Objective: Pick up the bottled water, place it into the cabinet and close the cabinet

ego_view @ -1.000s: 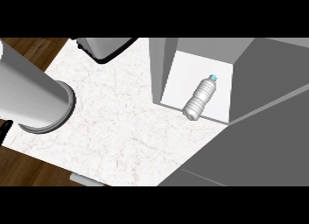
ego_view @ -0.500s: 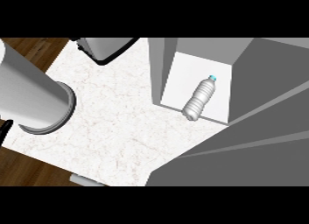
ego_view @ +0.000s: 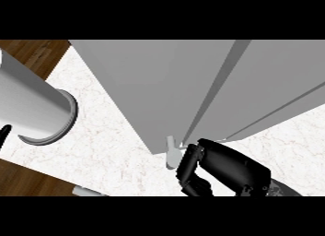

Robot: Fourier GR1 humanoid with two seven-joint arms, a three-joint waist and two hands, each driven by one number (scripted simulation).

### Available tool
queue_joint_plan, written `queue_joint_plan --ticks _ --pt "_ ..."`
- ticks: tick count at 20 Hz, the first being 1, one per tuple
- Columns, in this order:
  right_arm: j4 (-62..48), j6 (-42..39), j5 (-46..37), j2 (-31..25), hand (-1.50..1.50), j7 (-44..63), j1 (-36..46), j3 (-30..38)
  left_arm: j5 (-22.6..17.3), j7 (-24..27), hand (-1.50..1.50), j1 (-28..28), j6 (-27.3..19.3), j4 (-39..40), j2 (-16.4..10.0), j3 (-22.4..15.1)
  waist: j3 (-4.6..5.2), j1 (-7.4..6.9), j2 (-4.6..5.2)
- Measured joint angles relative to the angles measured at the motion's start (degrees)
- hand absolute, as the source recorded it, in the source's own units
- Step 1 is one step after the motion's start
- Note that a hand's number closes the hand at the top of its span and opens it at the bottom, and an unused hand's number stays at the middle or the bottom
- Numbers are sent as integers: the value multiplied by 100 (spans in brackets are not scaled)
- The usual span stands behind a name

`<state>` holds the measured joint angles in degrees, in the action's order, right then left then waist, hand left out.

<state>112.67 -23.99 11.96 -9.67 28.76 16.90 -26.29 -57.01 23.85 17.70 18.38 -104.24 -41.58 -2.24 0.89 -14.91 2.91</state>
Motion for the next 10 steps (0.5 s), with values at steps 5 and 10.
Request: queue_joint_plan --ticks 5,10 --pt "-1136 706 -321 618 150 291 1164 471 -36 27 -150 70 43 93 43 26 -27 114 -42" --pt "-2284 1563 -572 869 150 238 2254 914 -69 62 -150 114 92 179 45 116 -46 214 -59"
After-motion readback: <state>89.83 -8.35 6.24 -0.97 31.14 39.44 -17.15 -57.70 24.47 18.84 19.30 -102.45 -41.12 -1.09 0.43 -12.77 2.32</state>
